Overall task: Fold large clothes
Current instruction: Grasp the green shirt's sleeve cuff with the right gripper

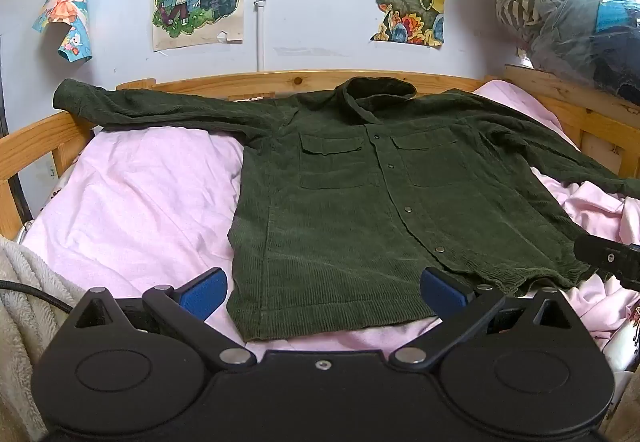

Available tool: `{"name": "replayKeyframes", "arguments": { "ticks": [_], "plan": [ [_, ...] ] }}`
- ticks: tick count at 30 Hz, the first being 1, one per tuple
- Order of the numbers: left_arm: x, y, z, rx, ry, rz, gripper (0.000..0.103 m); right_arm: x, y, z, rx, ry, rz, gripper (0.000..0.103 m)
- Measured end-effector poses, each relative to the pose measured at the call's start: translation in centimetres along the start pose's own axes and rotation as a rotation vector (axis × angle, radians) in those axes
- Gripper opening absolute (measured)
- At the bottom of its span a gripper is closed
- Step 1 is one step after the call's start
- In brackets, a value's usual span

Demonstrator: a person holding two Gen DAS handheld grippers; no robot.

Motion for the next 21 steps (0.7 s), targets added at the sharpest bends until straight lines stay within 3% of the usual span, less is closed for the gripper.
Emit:
{"name": "replayKeyframes", "arguments": {
  "ticks": [9,13,18,21],
  "plan": [
    [1.0,0.1,-0.3,0.025,0.037,-0.029,0.102,0.3,2.0,1.8,0.081,-0.038,0.005,0.103],
    [3.2,2.1,0.4,0.061,0.044,-0.07,0.102,1.9,5.0,5.7,0.029,-0.172,-0.064,0.103],
    [6.7,5.7,0.8,0.09,-0.009,-0.099,0.102,3.4,8.3,12.8,-0.097,-0.349,-0.102,0.103],
    [9.4,7.6,1.1,0.139,-0.031,-0.108,0.102,4.3,9.6,17.9,-0.067,-0.442,-0.116,0.103]
  ]
}}
Point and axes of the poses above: each gripper's, at about its wrist camera, not at the fingertips, and x roughly the way its jaws point, z to its right, y to its top, the point moved 7 cm from there along x, roughly the way its jaws point, and after that the axes turned 8 degrees about y, right-handed, at the moved point
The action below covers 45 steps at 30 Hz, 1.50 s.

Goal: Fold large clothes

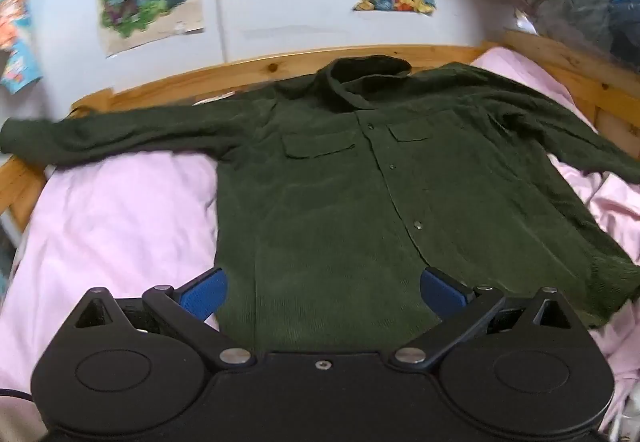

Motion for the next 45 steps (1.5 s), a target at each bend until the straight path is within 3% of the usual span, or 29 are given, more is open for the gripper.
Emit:
{"name": "replayKeyframes", "arguments": {
  "ticks": [7,12,15,18,19,21,22,23,24,29,35,38,41,43,45],
  "plan": [
    [6.7,3.3,0.3,0.091,0.013,0.047,0.102,7.6,2.7,10.2,0.186,-0.175,0.012,0.103],
    [11.5,3.8,0.9,0.089,-0.003,0.052,0.102,12.4,3.3,14.2,0.352,-0.179,-0.047,0.102],
    [13.8,3.6,0.8,0.068,0.002,0.051,0.102,14.6,2.9,15.4,0.428,-0.22,-0.112,0.092],
    [15.3,2.8,0.3,0.046,-0.003,0.026,0.102,15.7,2.5,15.6,0.459,-0.262,-0.13,0.071],
    [15.7,2.5,0.1,0.037,-0.009,0.011,0.102,16.0,2.5,15.3,0.464,-0.265,-0.127,0.056],
    [16.3,2.2,-0.2,0.014,-0.025,-0.014,0.102,16.3,3.4,14.9,0.452,-0.287,-0.116,0.044],
    [16.5,2.1,-0.4,-0.004,-0.034,-0.022,0.102,16.1,4.0,14.3,0.424,-0.282,-0.102,0.024],
    [16.6,2.1,-0.6,-0.021,-0.04,-0.028,0.102,15.7,4.7,13.7,0.387,-0.29,-0.093,0.012],
    [16.8,2.1,-0.8,-0.036,-0.043,-0.038,0.102,15.3,5.6,13.0,0.343,-0.313,-0.077,0.011],
    [16.7,2.2,-1.8,-0.096,-0.05,-0.078,0.102,11.0,12.0,5.9,0.057,-0.278,0.132,0.004],
    [15.2,2.9,-3.8,-0.161,-0.042,-0.087,0.102,5.0,18.0,-9.4,-0.295,-0.036,0.371,0.004],
    [14.2,3.2,-4.9,-0.205,-0.046,-0.08,0.102,2.7,17.9,-18.6,-0.461,0.149,0.457,0.003],
    [13.3,3.5,-5.8,-0.246,-0.05,-0.065,0.102,0.3,15.5,-28.1,-0.615,0.341,0.484,0.003],
    [12.9,3.7,-6.0,-0.258,-0.062,-0.049,0.102,-0.3,12.9,-33.7,-0.7,0.471,0.462,0.003],
    [12.6,3.6,-5.9,-0.258,-0.076,-0.044,0.102,0.7,11.1,-38.1,-0.781,0.582,0.379,0.003]
  ]
}}
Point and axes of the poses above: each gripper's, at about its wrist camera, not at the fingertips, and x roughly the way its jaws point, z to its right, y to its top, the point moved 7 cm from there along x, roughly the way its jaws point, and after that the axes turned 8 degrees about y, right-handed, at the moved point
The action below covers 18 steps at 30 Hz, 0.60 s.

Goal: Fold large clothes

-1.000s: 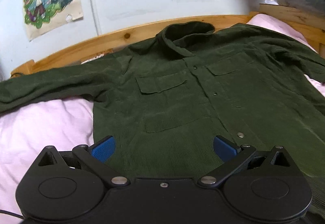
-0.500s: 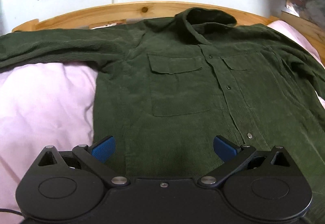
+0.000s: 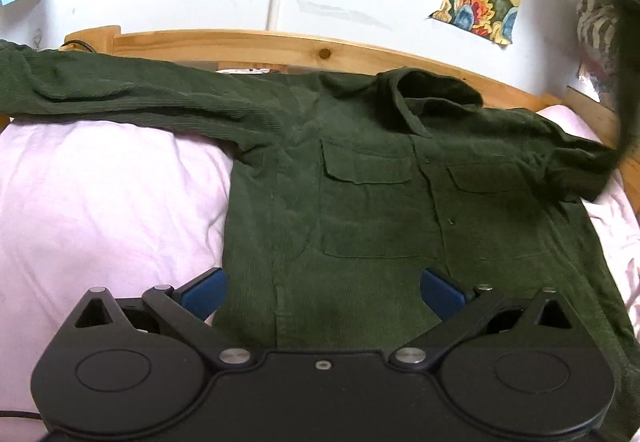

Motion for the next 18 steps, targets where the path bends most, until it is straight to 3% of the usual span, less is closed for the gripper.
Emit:
{"name": "replayKeyframes", "arguments": {
  "ticks": [1,3,4,5,7,9,11,13,18],
  "plan": [
    [-0.1,-0.1,0.2,0.004,-0.015,-0.001,0.102,1.3,0.1,-1.8,-0.01,0.065,-0.012,0.007],
    [0.0,-0.4,0.8,0.016,-0.049,-0.014,0.102,2.8,-0.1,-4.8,-0.014,0.159,-0.02,0.026],
    [0.1,-0.6,1.1,0.023,-0.068,-0.022,0.102,3.4,-0.3,-5.1,0.002,0.19,-0.027,0.054],
    [0.2,-0.8,1.4,0.029,-0.084,-0.026,0.102,3.4,-0.8,-5.0,0.032,0.225,-0.016,0.072],
    [0.6,-1.1,2.0,0.047,-0.103,-0.034,0.102,2.9,-2.3,-4.6,0.091,0.264,-0.008,0.081],
    [1.2,-1.1,2.3,0.061,-0.106,-0.026,0.102,3.0,-4.0,-3.1,0.121,0.25,-0.039,0.088],
    [2.1,-0.9,2.4,0.073,-0.091,-0.007,0.102,3.2,-6.6,-0.6,0.135,0.172,-0.084,0.096],
    [3.3,-0.5,2.4,0.082,-0.068,0.027,0.102,3.8,-9.2,3.6,0.177,0.042,-0.15,0.098],
    [7.1,1.8,2.1,0.136,-0.006,0.141,0.102,7.1,-16.4,14.7,0.48,-0.303,-0.303,0.095]
  ]
}}
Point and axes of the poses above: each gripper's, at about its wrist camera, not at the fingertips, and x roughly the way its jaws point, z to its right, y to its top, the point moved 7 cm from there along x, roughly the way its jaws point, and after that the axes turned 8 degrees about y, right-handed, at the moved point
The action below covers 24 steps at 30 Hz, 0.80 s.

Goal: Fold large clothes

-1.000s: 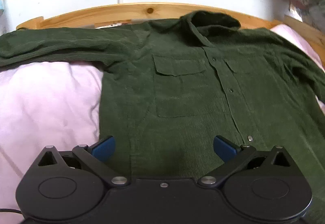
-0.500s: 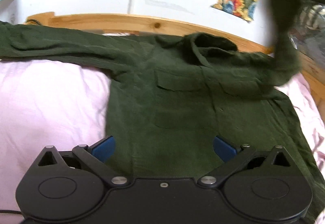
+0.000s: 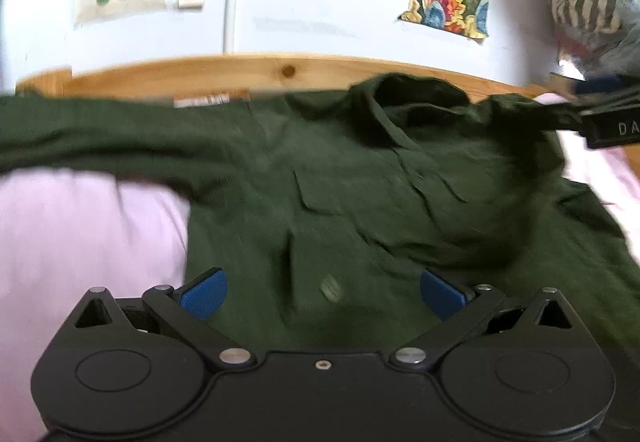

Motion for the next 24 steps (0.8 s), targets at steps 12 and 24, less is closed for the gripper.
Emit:
{"name": "replayKeyframes", "arguments": {
  "ticks": [12,24],
  "plan": [
    [7.1,-0.1,-1.1,-0.062,-0.093,-0.07,0.08,7.5,5.5,7.5,0.257,-0.24,0.011,0.006],
    [9.3,-1.4,-2.2,-0.174,-0.126,-0.217,0.049,3.0,-0.9,11.4,0.254,-0.085,0.057,0.101]
  ]
}}
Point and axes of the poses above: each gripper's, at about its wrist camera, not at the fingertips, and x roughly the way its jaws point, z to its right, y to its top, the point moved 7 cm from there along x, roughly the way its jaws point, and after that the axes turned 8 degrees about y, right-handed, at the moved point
